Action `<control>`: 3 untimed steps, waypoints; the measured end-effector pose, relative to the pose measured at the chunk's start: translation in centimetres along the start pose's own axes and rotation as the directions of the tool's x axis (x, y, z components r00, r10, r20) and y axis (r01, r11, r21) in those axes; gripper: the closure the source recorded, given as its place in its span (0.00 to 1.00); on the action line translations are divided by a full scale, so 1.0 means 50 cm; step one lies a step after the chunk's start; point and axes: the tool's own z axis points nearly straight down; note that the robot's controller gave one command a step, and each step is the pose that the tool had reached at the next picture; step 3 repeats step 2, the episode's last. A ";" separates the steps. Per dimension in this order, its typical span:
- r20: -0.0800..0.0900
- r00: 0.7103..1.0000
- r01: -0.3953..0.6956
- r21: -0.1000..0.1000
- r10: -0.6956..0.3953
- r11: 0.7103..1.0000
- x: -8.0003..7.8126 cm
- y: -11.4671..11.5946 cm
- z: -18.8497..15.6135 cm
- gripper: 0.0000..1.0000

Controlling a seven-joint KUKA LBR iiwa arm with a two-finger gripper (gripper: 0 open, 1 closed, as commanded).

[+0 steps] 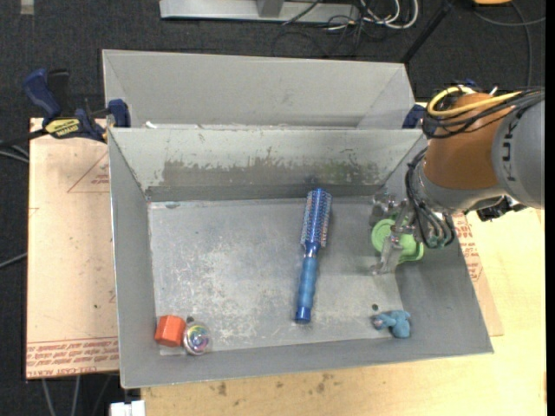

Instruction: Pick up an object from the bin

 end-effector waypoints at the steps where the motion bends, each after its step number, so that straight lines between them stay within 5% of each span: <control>1: 0.005 1.000 0.005 0.000 -0.005 1.000 -0.003 0.005 -0.003 1.00; 2: 0.019 1.000 0.001 0.020 -0.001 1.000 -0.007 0.042 -0.371 1.00; 3: 0.019 1.000 0.001 0.020 -0.001 1.000 -0.007 0.042 -0.371 1.00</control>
Offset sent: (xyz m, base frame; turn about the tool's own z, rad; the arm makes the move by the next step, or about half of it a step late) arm 0.0000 0.0000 0.0000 0.0000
